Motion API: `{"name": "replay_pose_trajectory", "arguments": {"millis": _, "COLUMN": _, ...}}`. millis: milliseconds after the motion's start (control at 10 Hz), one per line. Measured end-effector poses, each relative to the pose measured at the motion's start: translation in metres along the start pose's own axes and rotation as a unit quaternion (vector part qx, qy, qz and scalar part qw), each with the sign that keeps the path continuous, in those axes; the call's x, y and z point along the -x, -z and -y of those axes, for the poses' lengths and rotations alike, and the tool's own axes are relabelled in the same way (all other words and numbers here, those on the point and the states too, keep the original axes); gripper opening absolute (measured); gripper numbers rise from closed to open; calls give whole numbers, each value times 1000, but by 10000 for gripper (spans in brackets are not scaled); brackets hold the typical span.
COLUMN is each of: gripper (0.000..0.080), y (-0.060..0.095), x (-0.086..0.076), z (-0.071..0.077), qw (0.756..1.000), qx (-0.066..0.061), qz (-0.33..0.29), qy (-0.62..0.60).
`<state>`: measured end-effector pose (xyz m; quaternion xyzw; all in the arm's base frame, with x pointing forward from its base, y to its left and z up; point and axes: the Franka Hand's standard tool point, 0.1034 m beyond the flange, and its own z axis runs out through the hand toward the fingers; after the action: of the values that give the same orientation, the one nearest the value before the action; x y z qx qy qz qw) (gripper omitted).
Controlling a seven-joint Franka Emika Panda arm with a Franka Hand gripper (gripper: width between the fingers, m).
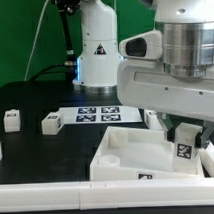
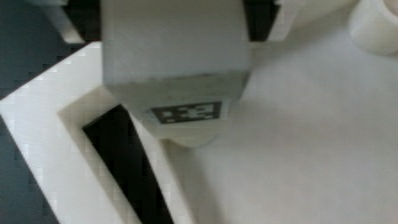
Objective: Assemble one leg
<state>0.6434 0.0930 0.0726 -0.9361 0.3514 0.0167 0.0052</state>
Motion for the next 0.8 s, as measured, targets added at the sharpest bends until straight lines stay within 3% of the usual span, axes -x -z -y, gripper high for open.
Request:
{"name": "replay_pose_trajectory", "arguments": {"millis": 300, "gripper": 300, "y": 0, "x": -3, "z": -5, "qw": 999, "qx": 8, "qz": -2, "qy": -32}}
{"name": "replay_pose_trajectory", "arguments": {"millis": 400, "gripper": 446, "y": 0, "x": -3, "z": -5, "qw": 999, "qx": 8, "qz": -2, "qy": -32}}
{"name": "replay_pose_trajectory", "arguments": {"millis": 500, "gripper": 446, "y": 0, "x": -2, "z": -5, "qw": 999, "qx": 8, "qz": -2, "qy": -32}}
{"name": "replay_pose_trajectory", "arguments": {"millis": 600, "gripper": 575, "y": 0, "x": -2, "z": -5, "qw": 999, "qx": 8, "qz": -2, "qy": -32}}
{"name": "replay_pose_trajectory", "arguments": {"millis": 700, "gripper": 626, "y": -1, "x": -2, "z": -5, "qw": 999, "qx": 8, "qz": -2, "qy": -32}}
{"name": "replay_pose_trajectory", "arguments": {"millis": 800, "gripper": 626, "y": -1, "x": -2, "z": -4, "qw": 999, "qx": 8, "qz": -2, "qy": -32}}
